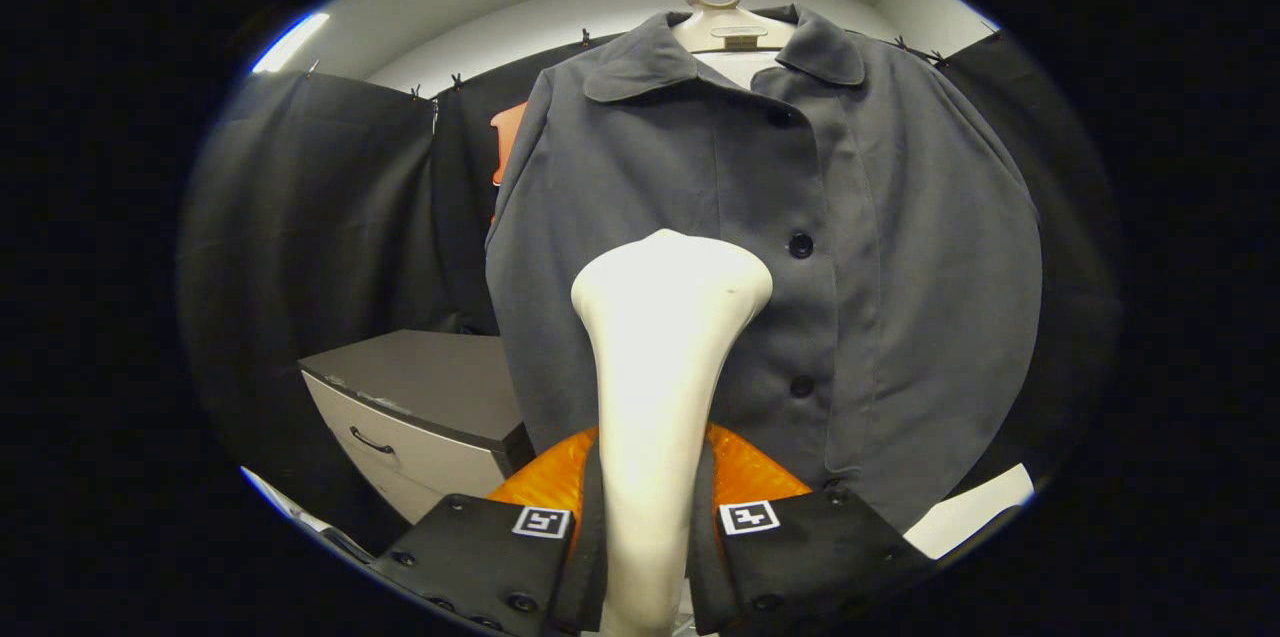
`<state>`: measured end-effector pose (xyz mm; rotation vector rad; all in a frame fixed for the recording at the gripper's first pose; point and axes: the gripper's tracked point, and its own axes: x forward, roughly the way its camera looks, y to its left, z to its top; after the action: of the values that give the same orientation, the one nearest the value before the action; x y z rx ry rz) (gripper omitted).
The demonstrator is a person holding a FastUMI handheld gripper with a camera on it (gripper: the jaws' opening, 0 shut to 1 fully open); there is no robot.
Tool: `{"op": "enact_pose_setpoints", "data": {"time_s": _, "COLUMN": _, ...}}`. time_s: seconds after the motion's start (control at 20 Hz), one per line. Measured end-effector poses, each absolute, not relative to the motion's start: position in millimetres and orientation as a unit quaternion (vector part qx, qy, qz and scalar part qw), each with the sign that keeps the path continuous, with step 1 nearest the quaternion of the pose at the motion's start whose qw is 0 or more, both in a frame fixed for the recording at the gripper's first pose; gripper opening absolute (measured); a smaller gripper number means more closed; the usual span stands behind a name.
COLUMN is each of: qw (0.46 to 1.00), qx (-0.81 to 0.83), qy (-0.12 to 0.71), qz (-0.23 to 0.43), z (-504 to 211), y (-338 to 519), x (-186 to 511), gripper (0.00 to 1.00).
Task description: Iron the clothes twice with a garment steamer, once on the left side and once on the right side.
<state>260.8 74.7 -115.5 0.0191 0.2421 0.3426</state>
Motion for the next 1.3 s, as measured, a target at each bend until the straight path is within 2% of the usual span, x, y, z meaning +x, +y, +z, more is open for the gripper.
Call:
{"op": "enact_pose_setpoints", "data": {"time_s": 1.05, "qw": 0.955, "qx": -0.004, "qy": 0.240, "qz": 0.175, "z": -298.6, "y": 64.5, "x": 191.5, "gripper": 0.41}}
{"op": "enact_pose_setpoints", "data": {"time_s": 1.3, "qw": 0.950, "qx": -0.004, "qy": 0.258, "qz": 0.179, "z": -303.3, "y": 60.7, "x": 178.2, "gripper": 0.41}}
